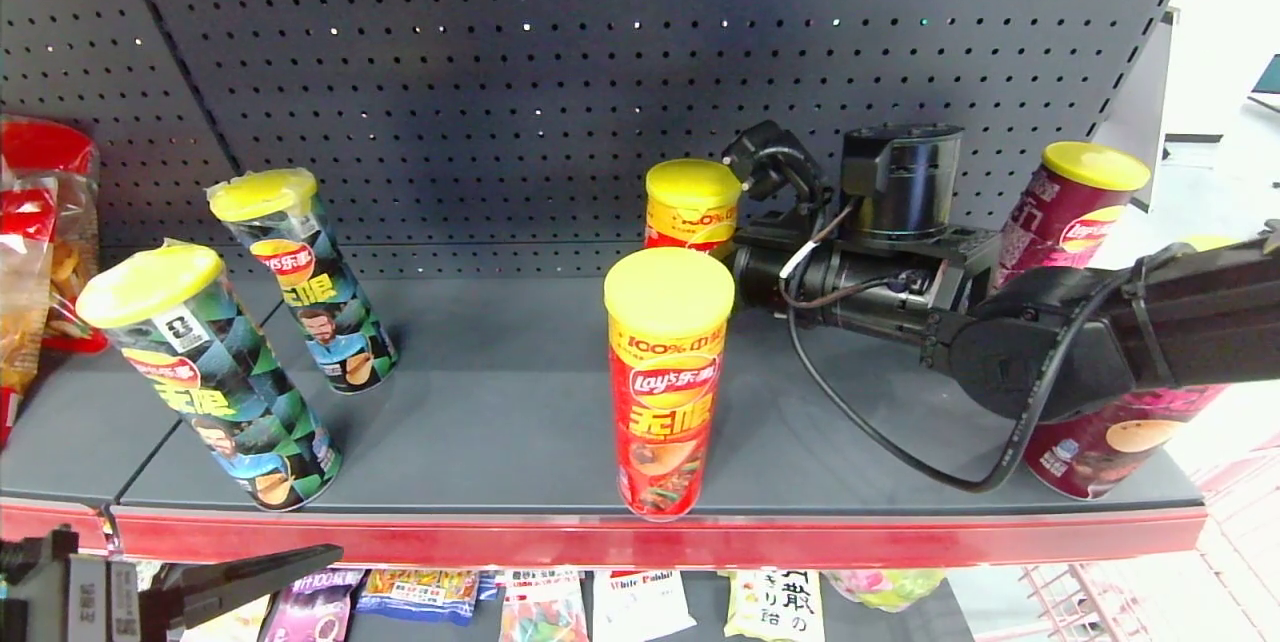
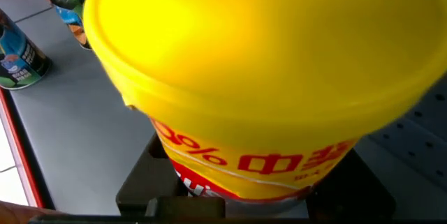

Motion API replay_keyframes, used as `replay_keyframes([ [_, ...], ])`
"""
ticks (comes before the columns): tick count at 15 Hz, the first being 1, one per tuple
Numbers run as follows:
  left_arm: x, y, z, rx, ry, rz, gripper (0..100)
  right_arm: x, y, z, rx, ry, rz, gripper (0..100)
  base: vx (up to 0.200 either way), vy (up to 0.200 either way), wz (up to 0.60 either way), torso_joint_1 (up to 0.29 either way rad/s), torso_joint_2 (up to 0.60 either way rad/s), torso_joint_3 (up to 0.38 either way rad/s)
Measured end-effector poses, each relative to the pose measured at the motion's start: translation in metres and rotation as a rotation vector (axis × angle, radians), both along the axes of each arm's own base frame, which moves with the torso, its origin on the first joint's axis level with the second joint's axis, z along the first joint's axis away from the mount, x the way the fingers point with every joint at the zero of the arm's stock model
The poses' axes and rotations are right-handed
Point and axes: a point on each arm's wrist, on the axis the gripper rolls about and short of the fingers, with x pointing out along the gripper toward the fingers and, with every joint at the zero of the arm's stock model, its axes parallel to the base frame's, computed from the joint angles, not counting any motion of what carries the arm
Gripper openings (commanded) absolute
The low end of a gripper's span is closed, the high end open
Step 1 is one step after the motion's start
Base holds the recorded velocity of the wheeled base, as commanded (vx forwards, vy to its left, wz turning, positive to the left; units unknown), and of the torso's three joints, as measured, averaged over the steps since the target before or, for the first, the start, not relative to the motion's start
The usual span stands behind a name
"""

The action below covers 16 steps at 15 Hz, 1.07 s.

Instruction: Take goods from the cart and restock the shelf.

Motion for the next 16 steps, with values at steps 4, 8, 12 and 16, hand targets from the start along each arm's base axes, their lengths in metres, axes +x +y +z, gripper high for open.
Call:
replay_keyframes([
  [4,0.0,0.0,0.0,0.0,0.001,0.0,100,-0.001,0.0,-0.002,-0.004,0.003,0.003,100,0.0,0.0,0.0,0.0,0.0,0.0],
  [8,0.0,0.0,0.0,0.001,0.002,-0.001,100,-0.005,-0.002,-0.001,-0.008,0.004,-0.009,100,0.0,0.0,0.0,0.0,0.0,0.0],
  [12,0.002,-0.002,0.002,0.0,0.0,-0.001,100,-0.019,-0.013,-0.001,-0.028,0.018,-0.05,100,0.0,0.0,0.0,0.0,0.0,0.0],
  [16,0.007,-0.005,0.004,0.007,0.009,0.001,100,-0.042,-0.032,0.007,-0.035,0.016,-0.082,100,0.0,0.0,0.0,0.0,0.0,0.0],
])
